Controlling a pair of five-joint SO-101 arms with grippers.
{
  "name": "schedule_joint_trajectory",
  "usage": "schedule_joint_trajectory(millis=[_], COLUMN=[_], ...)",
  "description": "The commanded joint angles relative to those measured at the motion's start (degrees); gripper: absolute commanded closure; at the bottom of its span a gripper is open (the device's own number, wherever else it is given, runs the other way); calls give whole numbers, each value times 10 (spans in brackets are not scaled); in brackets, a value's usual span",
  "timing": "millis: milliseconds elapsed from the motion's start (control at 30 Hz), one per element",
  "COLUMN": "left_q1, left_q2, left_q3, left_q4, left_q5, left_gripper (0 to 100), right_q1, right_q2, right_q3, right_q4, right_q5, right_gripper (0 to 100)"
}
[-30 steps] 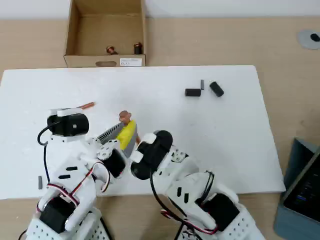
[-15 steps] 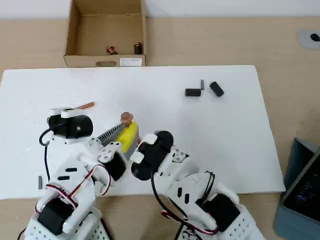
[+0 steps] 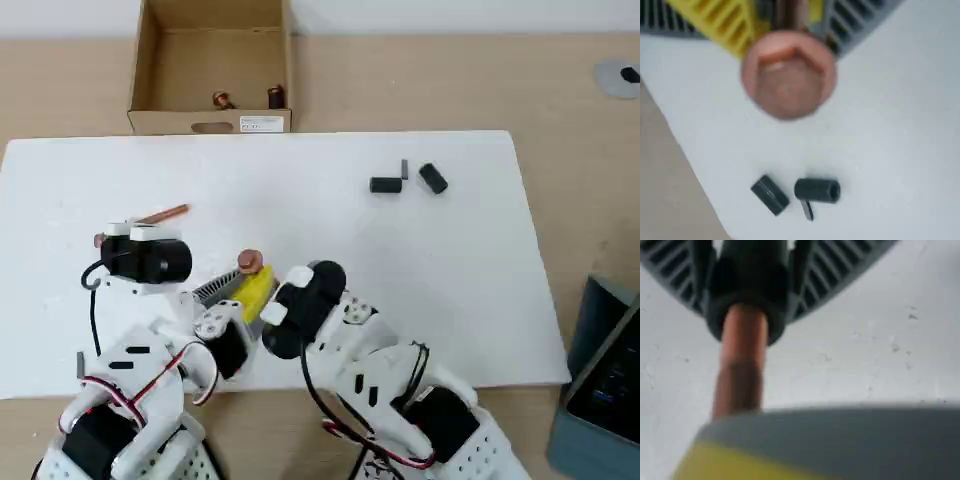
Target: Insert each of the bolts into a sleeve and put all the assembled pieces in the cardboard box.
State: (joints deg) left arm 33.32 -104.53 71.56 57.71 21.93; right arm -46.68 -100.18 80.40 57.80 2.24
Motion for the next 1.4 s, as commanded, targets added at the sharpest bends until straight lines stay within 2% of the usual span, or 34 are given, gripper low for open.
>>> schedule_joint_trajectory(millis=[0,200,333,600,800,1033,1100,1267,1367], left_q1=[34,57,54,50,31,-21,-29,-42,-80], left_q2=[-1,-1,-1,-1,0,0,0,0,0], left_q3=[11,61,87,76,34,-24,-41,-76,-76], left_q4=[4,2,0,3,4,4,4,3,3], left_q5=[0,-4,-46,-49,-54,-114,-122,-140,-147], left_gripper=[999,999,987,757,761,762,797,983,991], right_q1=[-6,-6,-6,-6,-6,-4,-4,-4,-3], right_q2=[-9,-9,-9,-9,-9,-9,-9,-9,-9], right_q3=[-17,-18,-18,-18,-17,-16,-15,-15,-14], right_q4=[-18,-18,-18,-18,-18,-18,-18,-15,-14], right_q5=[3,3,3,3,3,0,0,-1,-1], right_gripper=[989,989,989,989,989,989,989,989,989])
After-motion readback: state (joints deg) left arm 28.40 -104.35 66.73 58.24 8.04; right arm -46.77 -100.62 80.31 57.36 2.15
